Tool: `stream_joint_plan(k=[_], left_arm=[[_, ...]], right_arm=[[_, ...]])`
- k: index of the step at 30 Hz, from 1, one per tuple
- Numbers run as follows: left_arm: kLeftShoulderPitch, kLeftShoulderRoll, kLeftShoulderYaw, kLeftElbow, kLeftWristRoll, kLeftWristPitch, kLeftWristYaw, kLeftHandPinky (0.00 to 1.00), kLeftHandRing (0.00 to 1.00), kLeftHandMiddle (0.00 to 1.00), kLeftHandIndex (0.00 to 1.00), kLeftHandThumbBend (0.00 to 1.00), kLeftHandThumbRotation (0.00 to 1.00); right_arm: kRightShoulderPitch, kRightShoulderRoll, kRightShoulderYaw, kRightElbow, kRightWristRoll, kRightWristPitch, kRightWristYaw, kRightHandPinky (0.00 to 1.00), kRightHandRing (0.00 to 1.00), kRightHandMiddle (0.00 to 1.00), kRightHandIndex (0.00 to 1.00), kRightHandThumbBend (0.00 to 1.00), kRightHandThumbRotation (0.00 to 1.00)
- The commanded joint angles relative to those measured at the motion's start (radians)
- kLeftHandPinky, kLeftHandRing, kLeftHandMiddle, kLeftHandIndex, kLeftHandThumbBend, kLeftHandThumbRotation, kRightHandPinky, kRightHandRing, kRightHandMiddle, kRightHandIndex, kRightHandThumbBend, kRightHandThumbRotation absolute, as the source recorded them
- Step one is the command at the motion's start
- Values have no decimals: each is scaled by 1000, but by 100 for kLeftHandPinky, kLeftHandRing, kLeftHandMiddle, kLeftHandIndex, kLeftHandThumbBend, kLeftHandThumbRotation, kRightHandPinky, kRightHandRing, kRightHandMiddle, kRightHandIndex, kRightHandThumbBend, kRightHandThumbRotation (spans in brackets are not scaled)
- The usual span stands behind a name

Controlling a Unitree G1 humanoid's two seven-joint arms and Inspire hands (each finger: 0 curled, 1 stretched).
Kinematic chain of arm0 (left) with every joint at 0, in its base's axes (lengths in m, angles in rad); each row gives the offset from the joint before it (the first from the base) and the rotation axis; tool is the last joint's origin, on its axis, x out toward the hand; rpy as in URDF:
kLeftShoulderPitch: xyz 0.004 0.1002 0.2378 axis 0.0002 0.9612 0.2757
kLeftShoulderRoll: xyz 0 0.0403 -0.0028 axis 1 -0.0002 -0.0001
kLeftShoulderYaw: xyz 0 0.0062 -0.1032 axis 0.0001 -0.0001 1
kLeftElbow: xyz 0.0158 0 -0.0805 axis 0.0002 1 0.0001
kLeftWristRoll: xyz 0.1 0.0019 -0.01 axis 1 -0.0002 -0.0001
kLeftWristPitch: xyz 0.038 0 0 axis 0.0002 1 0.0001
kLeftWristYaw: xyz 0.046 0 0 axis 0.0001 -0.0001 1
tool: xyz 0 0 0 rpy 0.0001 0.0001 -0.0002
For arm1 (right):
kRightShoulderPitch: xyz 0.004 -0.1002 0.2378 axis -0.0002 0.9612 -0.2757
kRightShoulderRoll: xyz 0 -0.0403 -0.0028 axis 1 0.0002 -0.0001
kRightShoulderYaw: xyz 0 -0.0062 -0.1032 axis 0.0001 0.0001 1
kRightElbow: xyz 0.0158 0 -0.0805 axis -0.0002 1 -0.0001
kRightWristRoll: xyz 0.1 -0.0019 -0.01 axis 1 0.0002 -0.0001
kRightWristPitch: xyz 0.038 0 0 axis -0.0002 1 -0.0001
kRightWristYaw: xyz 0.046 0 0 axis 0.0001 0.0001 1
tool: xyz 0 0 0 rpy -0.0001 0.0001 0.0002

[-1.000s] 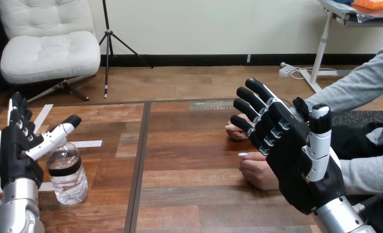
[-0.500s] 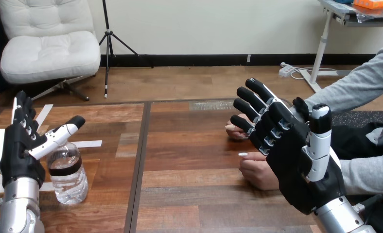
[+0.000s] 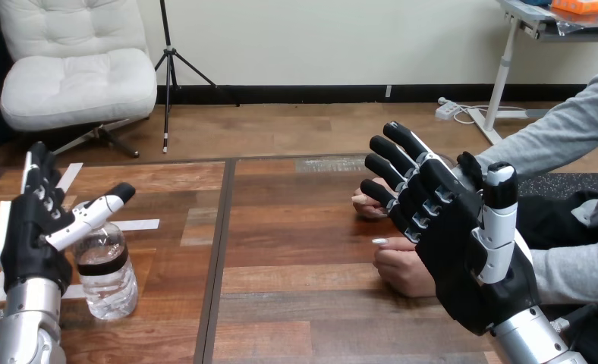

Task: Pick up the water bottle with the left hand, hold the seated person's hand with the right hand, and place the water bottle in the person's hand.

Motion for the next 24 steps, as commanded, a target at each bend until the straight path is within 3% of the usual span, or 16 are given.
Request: stream_joint_plan(k=[1,10,24], left_arm=[[-20,22,-14,-53,-9,9,-34,100,100,100,100,100,7],[8,16,-19,-72,-1,3,-52,100,100,100,100,100,13],[97,-5,-26,-190,-29,8,-108,100,100,100,100,100,21]], right_arm=[[-35,13,-14,-44,12,-6,-4,94,97,95,95,91,100],[-36,13,-13,-44,12,-6,-3,94,97,95,95,90,100],[-36,16,-14,-42,10,-7,-9,94,96,95,95,90,100]])
